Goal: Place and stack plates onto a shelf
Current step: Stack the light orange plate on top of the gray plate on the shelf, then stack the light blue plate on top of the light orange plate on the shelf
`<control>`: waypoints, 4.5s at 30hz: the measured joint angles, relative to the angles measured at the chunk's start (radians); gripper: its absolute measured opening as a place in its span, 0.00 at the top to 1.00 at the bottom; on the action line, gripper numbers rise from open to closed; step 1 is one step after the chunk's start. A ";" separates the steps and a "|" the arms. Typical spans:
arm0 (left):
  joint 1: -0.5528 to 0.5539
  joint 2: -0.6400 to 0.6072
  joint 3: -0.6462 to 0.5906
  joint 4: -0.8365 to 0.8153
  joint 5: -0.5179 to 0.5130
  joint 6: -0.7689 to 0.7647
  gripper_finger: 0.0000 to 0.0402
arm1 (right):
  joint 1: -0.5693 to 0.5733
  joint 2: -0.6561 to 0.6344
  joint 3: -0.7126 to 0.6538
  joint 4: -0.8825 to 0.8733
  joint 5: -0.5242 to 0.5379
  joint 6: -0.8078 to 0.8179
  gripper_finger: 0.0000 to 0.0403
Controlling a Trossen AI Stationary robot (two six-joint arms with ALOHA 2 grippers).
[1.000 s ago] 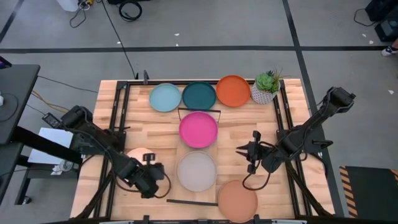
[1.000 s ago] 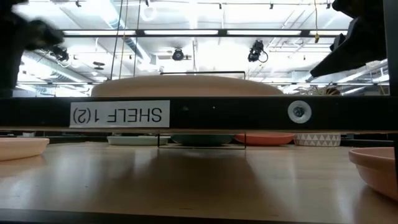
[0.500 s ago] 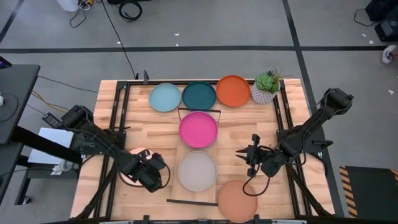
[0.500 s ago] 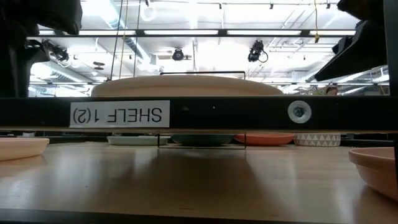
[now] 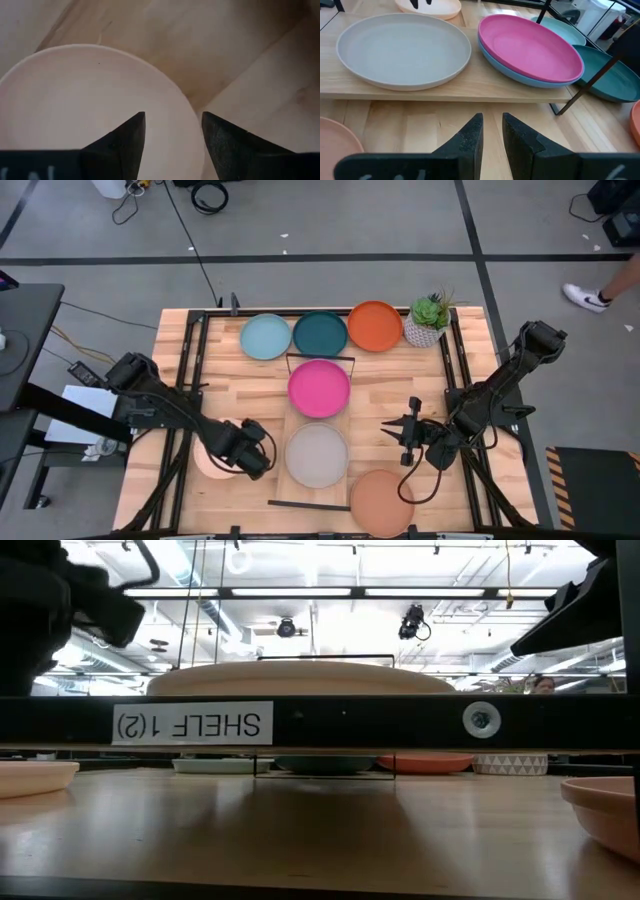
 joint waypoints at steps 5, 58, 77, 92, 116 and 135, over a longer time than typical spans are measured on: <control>0.008 0.024 0.000 0.004 0.008 -0.027 0.49 | 0.000 0.000 0.000 0.007 -0.001 0.002 0.81; -0.042 0.187 0.511 -0.022 -0.194 1.725 0.95 | 0.000 0.000 0.000 0.013 -0.009 -0.010 0.81; -0.024 0.256 0.512 0.037 -0.121 1.739 0.90 | 0.000 0.000 0.000 0.021 -0.010 -0.009 0.81; 0.023 0.219 0.510 -0.036 -0.094 1.522 0.62 | 0.000 0.000 0.000 0.021 -0.010 -0.010 0.81; 0.114 -0.314 -0.075 0.233 -0.321 1.446 0.87 | 0.000 0.000 0.000 0.029 -0.004 -0.010 0.81; 0.880 -0.409 -0.331 0.344 -0.262 1.532 0.89 | -0.005 0.000 0.000 0.032 0.002 -0.007 0.81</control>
